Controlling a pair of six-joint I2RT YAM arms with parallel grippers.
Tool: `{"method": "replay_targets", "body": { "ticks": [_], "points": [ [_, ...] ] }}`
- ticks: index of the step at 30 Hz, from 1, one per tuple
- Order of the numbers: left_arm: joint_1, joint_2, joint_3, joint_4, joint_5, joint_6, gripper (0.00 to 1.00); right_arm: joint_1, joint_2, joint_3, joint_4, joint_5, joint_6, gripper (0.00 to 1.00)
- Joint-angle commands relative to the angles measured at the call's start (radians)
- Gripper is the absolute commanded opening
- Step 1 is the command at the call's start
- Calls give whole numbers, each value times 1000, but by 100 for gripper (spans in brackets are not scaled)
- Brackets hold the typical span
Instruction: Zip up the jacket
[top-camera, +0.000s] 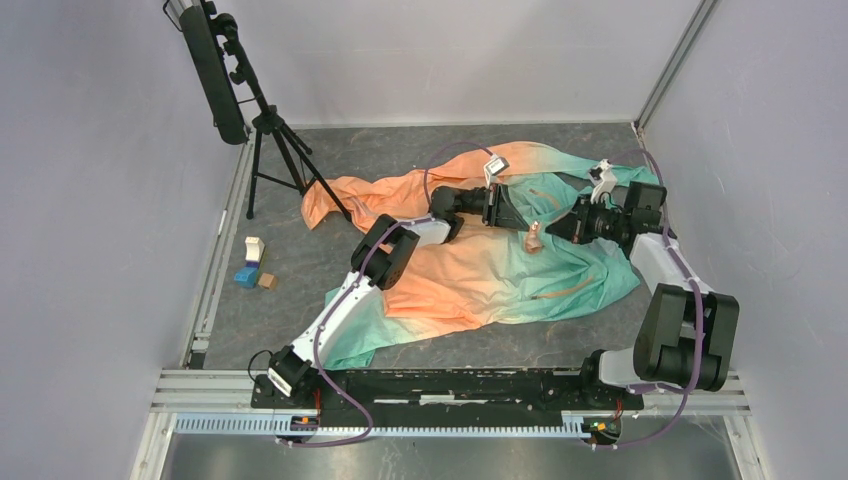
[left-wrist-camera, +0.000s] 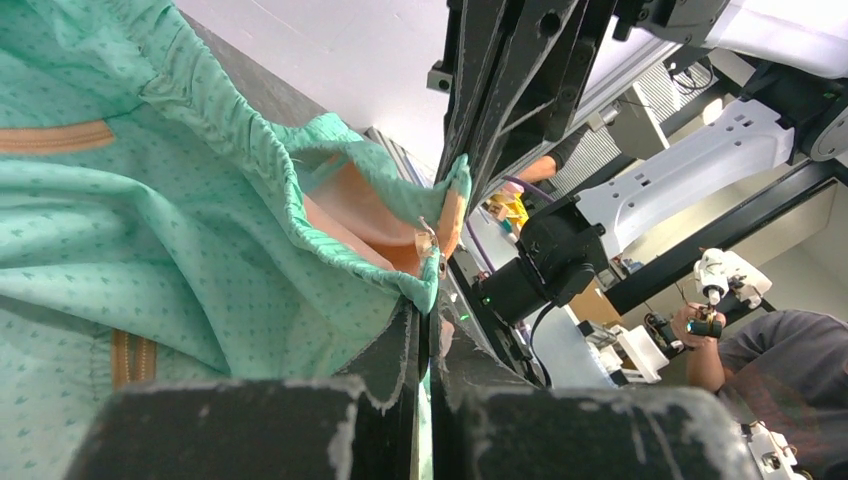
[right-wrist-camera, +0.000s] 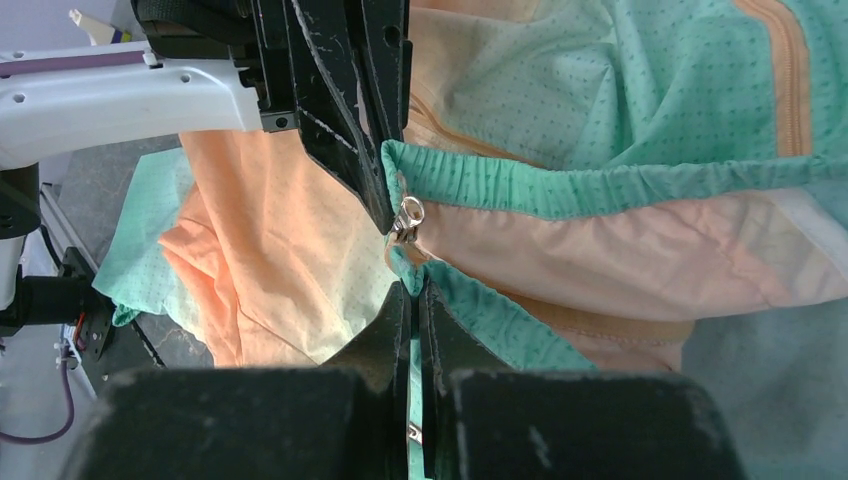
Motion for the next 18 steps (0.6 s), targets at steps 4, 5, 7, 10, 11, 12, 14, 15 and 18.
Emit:
{"method": "replay_targets", "body": {
  "ticks": [4, 5, 7, 10, 11, 12, 14, 15, 18],
  "points": [
    [14, -75, -19, 80, 70, 80, 2, 5, 9, 50, -111, 16, -55, 0],
    [17, -77, -19, 80, 75, 84, 2, 11, 7, 45, -101, 12, -49, 0],
    [20, -77, -17, 80, 78, 89, 2, 22, -1, 35, -86, 28, -31, 0],
    [21, -76, -17, 80, 80, 91, 2, 26, 1, 29, -86, 47, -20, 0],
    [22, -74, -17, 80, 75, 90, 2, 27, 1, 25, -85, 48, -20, 0],
    [23, -73, -16, 80, 72, 90, 2, 29, 3, 17, -83, 50, -20, 0],
    [23, -73, -15, 80, 64, 92, 2, 31, 1, -6, -63, 58, 12, 0],
    [23, -74, -15, 80, 62, 94, 2, 34, 4, -14, -62, 62, 13, 0],
    [23, -76, -14, 80, 53, 100, 2, 34, 18, -26, -54, 70, 15, 0]
  ]
}}
